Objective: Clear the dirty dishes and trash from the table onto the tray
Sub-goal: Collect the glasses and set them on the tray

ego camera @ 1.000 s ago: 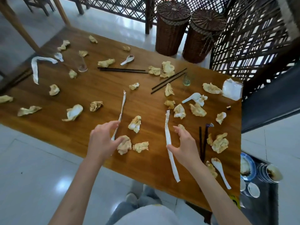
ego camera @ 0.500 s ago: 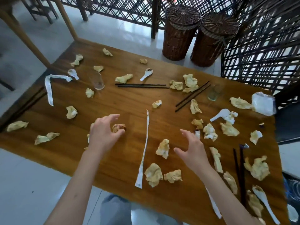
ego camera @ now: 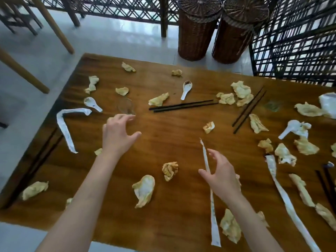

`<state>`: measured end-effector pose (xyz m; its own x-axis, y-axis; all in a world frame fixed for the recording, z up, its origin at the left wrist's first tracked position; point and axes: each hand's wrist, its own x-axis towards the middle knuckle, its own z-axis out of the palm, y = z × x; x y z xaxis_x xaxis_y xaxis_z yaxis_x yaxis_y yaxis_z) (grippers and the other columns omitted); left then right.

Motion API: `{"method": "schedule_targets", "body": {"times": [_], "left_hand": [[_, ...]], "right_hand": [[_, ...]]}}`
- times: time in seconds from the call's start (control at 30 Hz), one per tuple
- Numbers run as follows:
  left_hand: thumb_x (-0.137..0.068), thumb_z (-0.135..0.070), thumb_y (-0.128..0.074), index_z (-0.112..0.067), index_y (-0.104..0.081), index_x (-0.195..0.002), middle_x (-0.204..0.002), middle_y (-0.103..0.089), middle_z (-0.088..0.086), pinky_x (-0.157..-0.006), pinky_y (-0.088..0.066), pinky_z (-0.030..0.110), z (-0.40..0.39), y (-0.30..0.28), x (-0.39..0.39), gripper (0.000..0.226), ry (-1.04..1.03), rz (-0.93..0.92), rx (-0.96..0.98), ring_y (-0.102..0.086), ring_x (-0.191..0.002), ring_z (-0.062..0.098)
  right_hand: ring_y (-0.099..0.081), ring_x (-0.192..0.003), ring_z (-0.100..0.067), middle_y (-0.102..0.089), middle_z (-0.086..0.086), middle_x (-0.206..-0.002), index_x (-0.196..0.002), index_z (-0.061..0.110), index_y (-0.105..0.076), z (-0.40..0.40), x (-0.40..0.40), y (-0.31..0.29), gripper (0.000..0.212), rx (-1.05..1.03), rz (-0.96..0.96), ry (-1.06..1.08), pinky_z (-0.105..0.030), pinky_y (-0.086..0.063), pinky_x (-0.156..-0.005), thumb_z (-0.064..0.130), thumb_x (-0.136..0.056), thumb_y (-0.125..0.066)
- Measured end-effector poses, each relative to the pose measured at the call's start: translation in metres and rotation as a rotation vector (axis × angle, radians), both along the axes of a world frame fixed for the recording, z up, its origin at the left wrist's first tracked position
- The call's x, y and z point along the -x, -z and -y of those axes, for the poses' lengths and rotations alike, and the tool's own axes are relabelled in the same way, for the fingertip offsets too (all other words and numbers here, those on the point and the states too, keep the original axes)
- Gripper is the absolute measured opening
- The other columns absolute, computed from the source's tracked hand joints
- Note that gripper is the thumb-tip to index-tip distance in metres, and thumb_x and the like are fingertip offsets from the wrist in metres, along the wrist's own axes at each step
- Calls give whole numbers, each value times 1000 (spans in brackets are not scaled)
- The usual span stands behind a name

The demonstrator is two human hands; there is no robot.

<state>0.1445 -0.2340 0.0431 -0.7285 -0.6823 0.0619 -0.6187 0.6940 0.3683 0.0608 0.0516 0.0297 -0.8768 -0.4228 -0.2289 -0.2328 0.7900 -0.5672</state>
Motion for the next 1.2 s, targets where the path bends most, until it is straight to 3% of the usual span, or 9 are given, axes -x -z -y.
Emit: {"method": "schedule_targets", "body": {"times": [0.2, 0.4, 0.5, 0.77, 1.0, 1.2], "left_hand": [[-68, -37, -82, -22, -59, -122, -133, -50, 6, -97, -41, 40, 30, 17, 25, 61, -50, -31, 39, -45, -121, 26], [-73, -45, -75, -34, -33, -139, -146, -33, 15, -103, -34, 47, 56, 32, 46, 79, -119, 33, -25, -35, -131, 34], [-75, -42, -75, -32, -24, -142, -139, -42, 16, -98, -41, 47, 64, 38, 55, 85, -118, 54, -92, -44, -124, 35], [-72, -26, -81, -9, -42, -135, -130, -50, 16, -95, -44, 40, 72, 41, 64, 76, -194, 0, -185, -49, -120, 31], [-71, -26, -81, -9, -46, -131, -127, -53, 16, -93, -45, 40, 64, 33, 67, 72, -176, -28, -181, -50, -118, 31], [-67, -32, -83, -14, -50, -125, -117, -57, 8, -86, -50, 37, 24, 14, 79, 69, -36, -101, -172, -55, -108, 24]], "right_hand": [[-44, -125, -12, -48, 5, -136, -136, 25, -41, 21, -1, 12, 68, -4, 16, 19, -20, -36, -95, 27, -77, -75], [-46, -124, -12, -49, 6, -135, -136, 27, -42, 35, 0, 17, 69, 15, 29, 46, -24, -42, -95, 27, -76, -76], [-46, -124, -11, -49, 6, -134, -136, 25, -42, 39, 1, 17, 69, 20, 35, 46, -24, -42, -95, 25, -76, -76], [-45, -125, -10, -50, 6, -134, -137, 24, -41, 37, 6, 15, 68, 9, 32, 57, -20, -39, -96, 25, -78, -75], [-46, -123, -9, -51, 6, -132, -136, 24, -42, 29, 14, 15, 67, 15, 16, 65, -18, -37, -94, 25, -77, -75], [-45, -124, -10, -50, 5, -133, -136, 23, -42, 13, 25, 13, 68, 16, 4, 97, -21, -38, -95, 25, -77, -75]]}}
